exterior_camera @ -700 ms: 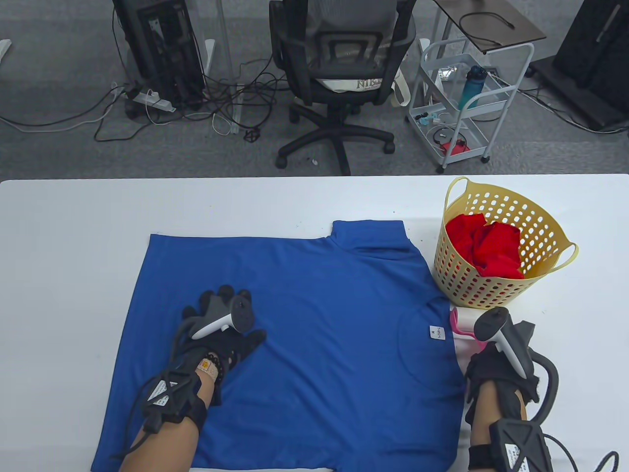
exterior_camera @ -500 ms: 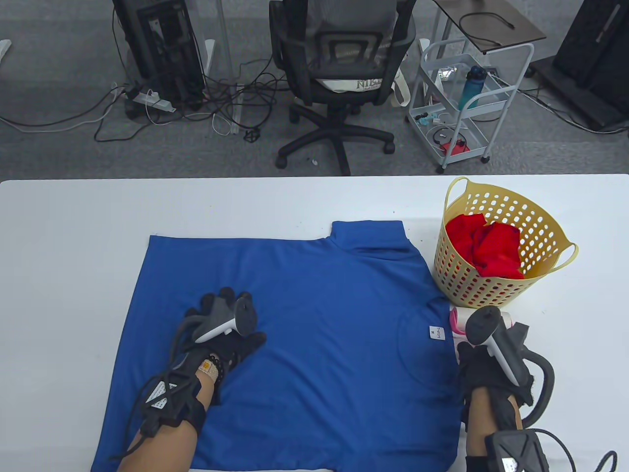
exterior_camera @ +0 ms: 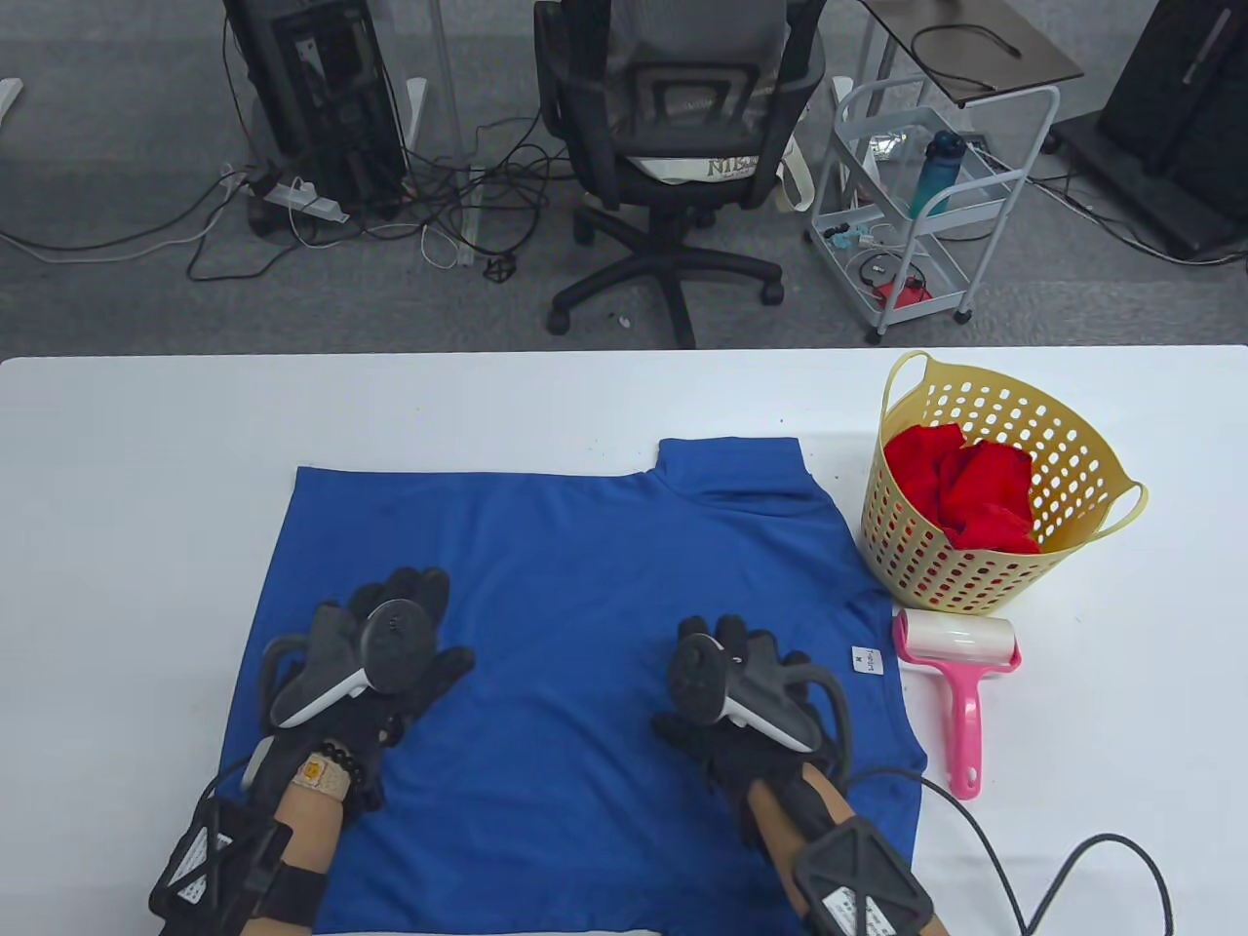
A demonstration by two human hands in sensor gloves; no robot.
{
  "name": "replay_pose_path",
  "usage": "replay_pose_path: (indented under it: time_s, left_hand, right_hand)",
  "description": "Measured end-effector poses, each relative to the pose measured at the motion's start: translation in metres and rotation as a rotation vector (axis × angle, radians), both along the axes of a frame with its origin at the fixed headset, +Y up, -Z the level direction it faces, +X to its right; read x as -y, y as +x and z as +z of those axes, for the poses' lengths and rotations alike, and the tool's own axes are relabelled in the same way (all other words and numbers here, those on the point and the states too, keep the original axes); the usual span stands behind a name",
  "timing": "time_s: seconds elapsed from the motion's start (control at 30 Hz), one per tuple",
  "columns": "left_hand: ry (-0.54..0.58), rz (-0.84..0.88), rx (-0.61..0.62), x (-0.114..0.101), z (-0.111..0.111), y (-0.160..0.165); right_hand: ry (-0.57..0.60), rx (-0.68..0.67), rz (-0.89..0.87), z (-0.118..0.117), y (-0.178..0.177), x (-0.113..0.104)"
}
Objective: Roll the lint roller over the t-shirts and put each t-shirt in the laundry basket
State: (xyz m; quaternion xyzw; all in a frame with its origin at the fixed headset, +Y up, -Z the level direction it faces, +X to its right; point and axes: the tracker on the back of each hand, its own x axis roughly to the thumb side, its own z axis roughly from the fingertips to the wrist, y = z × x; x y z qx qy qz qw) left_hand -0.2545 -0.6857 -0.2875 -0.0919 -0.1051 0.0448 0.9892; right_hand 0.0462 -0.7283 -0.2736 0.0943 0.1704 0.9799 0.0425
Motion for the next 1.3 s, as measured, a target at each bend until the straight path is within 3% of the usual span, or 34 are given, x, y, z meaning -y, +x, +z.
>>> replay_pose_path:
  time_s: [0.17, 0.33, 0.37, 0.5, 0.57, 0.7, 0.9, 0.97, 1.03, 1.1, 1.23, 1.3]
  left_hand:
    - [0.051, 0.099, -0.013, 0.006, 0.007, -0.017]
    - [0.14, 0.001, -0.05, 0.015, 0.005, -0.033]
    - [0.133, 0.001, -0.052, 0.017, 0.004, -0.035]
    - [0.145, 0.013, -0.05, 0.023, 0.002, -0.037]
    - [0.178, -0.007, -0.04, 0.024, 0.002, -0.034]
    - [0.187, -0.048, -0.028, 0.025, 0.004, -0.03]
    - [0.213, -0.041, -0.042, 0.023, 0.006, -0.032]
    - [0.214, -0.029, -0.049, 0.023, 0.005, -0.033]
    - [0.212, -0.03, -0.054, 0.022, 0.004, -0.034]
    - [0.216, -0.024, -0.059, 0.021, 0.003, -0.034]
    - [0.216, -0.012, -0.06, 0.021, 0.002, -0.034]
    - [0.212, -0.02, -0.054, 0.022, 0.003, -0.033]
  right_hand:
    - [-0.174, -0.004, 0.079, -0.019, -0.048, 0.02]
    - [-0.325, -0.028, 0.217, -0.02, -0.054, 0.049]
    - [-0.284, -0.027, 0.202, -0.02, -0.052, 0.048]
    - [0.059, 0.006, 0.187, -0.021, -0.032, 0.028]
    - [0.135, 0.046, 0.164, -0.022, -0.022, 0.023]
    - [0.104, 0.084, 0.052, -0.022, -0.001, 0.012]
    - [0.361, 0.267, -0.48, -0.012, 0.045, -0.046]
    - [0.485, 0.315, -0.764, -0.001, 0.064, -0.07]
    - [0.584, 0.303, -1.05, 0.011, 0.077, -0.09]
    - [0.703, 0.239, -1.17, 0.027, 0.083, -0.111]
    - [0.912, 0.147, -1.102, 0.051, 0.082, -0.135]
    - [0.866, 0.132, -1.063, 0.048, 0.075, -0.128]
